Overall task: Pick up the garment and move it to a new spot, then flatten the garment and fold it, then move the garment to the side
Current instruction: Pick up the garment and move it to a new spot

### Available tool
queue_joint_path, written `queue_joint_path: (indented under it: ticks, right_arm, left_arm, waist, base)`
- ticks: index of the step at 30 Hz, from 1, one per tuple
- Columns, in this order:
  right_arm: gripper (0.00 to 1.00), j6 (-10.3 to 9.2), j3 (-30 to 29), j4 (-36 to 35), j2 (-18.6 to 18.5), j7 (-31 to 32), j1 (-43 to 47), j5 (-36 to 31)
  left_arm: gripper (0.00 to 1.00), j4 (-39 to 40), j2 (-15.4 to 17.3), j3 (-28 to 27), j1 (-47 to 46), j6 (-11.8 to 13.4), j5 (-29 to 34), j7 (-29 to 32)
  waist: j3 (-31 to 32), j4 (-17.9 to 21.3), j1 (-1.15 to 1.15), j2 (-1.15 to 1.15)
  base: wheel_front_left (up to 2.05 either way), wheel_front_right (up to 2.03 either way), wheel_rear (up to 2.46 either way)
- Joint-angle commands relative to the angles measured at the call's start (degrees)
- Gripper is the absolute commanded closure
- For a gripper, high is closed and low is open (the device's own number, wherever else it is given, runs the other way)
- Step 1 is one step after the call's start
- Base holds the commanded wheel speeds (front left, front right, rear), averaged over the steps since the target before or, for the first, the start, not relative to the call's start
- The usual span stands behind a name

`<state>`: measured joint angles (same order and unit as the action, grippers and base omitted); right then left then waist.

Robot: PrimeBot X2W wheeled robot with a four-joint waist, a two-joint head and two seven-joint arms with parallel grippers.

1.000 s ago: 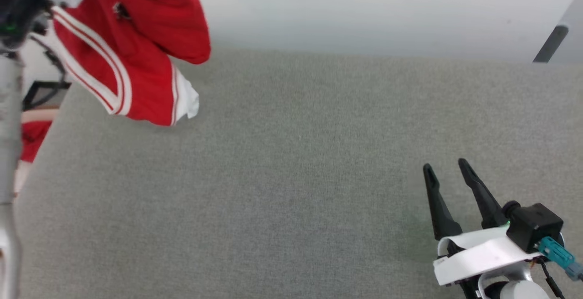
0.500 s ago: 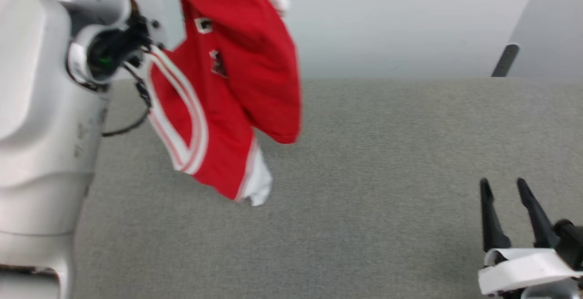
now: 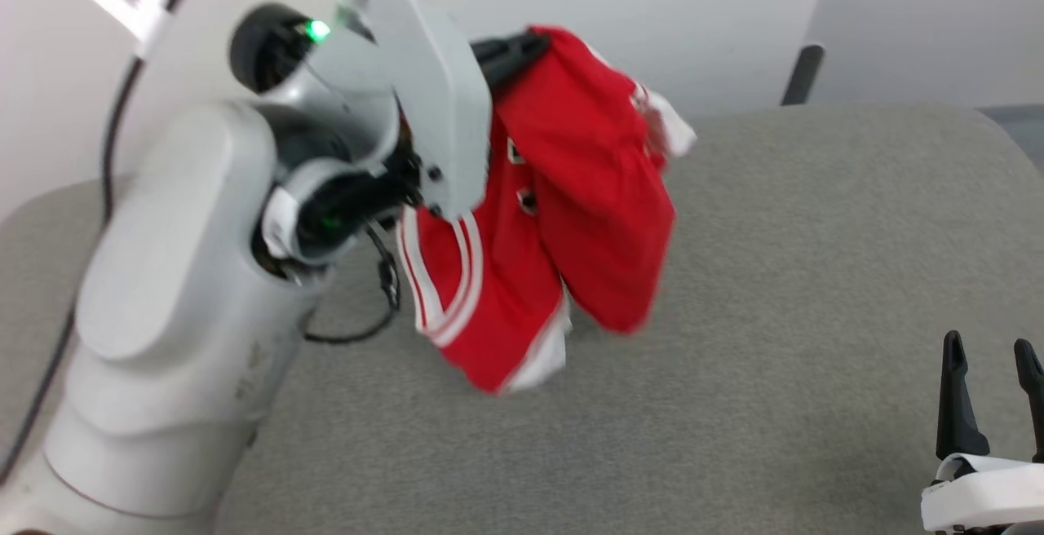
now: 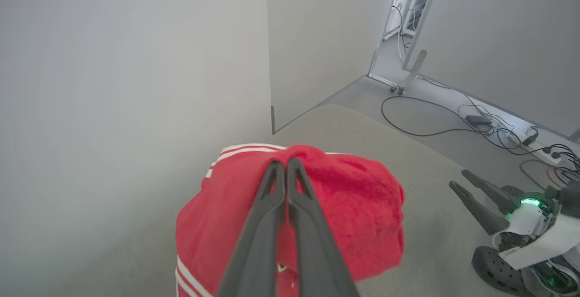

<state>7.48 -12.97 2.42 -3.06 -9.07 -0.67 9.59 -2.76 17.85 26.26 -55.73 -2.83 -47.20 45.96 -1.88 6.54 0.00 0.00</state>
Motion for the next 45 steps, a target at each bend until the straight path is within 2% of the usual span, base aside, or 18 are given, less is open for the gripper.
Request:
queue_joint_path:
  ticks: [1, 5, 9, 22, 23, 28, 29, 30, 39, 45]
  right_arm:
    - [0.0, 0.02, -0.2, 0.2, 0.2, -0.3, -0.4, 0.3]
    - [0.0, 0.02, 0.2, 1.1, 0.2, -1.0, -0.9, 2.0]
    - [0.0, 0.02, 1.0, 2.3, 0.2, -1.8, -1.5, 2.9]
    - [0.0, 0.02, 5.8, 7.0, 0.2, -4.3, -4.8, 5.0]
    - [0.0, 0.02, 6.1, 7.4, 0.2, -4.4, -5.1, 5.1]
    - [0.0, 0.02, 7.7, 8.9, 0.2, -4.9, -6.4, 4.9]
    - [0.0, 0.02, 7.9, 9.2, 0.2, -5.0, -6.5, 4.8]
    - [0.0, 0.02, 8.1, 9.4, 0.2, -5.0, -6.7, 4.5]
    - [0.0, 0.02, 7.8, 10.0, 0.2, -4.4, -5.6, 2.1]
    - [0.0, 0.02, 7.6, 9.0, 0.2, -3.2, -3.6, 1.0]
  left_arm:
    - [1.0, 0.6, -0.3, 0.2, 1.0, 0.4, -0.2, 0.1]
    - [1.0, 2.0, -1.0, 2.1, 4.1, 0.8, -0.6, 0.6]
    - [1.0, 1.1, -1.8, 4.1, 6.9, -0.3, -0.8, 0.2]
    - [1.0, -9.4, -5.4, 10.8, 12.7, -3.7, -2.6, -2.8]
    - [0.97, -10.5, -5.6, 11.0, 12.5, -3.8, -2.8, -3.0]
    - [0.49, -14.2, -6.5, 12.0, 11.0, -4.3, -3.7, -3.8]
    - [0.16, -14.7, -6.5, 12.2, 10.7, -4.3, -3.9, -4.0]
    - [0.0, -15.0, -6.7, 12.2, 10.4, -4.4, -4.2, -4.3]
    - [0.0, -14.7, -5.4, 11.5, 10.2, -4.6, -5.3, -8.2]
    - [0.0, -12.7, -2.7, 11.1, 12.5, -4.7, -4.6, -13.1]
  waist:
    - [-1.5, 2.2, 0.0, 0.0]
    - [-3.2, 3.9, 0.0, 0.0]
    - [-4.8, 4.9, 0.0, 0.0]
    - [-8.3, 6.2, 0.0, 0.0]
    - [-8.4, 6.1, 0.0, 0.0]
    - [-8.4, 4.9, 0.0, 0.0]
    - [-8.2, 4.5, 0.0, 0.0]
    - [-8.0, 4.2, 0.0, 0.0]
    - [-3.8, -0.7, 0.0, 0.0]
    - [0.3, -4.3, 0.0, 0.0]
  base:
    - [0.0, 0.0, 0.0]
    - [0.0, 0.0, 0.0]
    - [0.0, 0.0, 0.0]
    - [0.0, 0.0, 0.0]
    - [0.0, 0.0, 0.0]
    - [0.0, 0.0, 0.0]
    - [0.0, 0.0, 0.0]
    - [0.0, 0.0, 0.0]
    - [0.0, 0.0, 0.0]
    - [0.0, 0.0, 0.0]
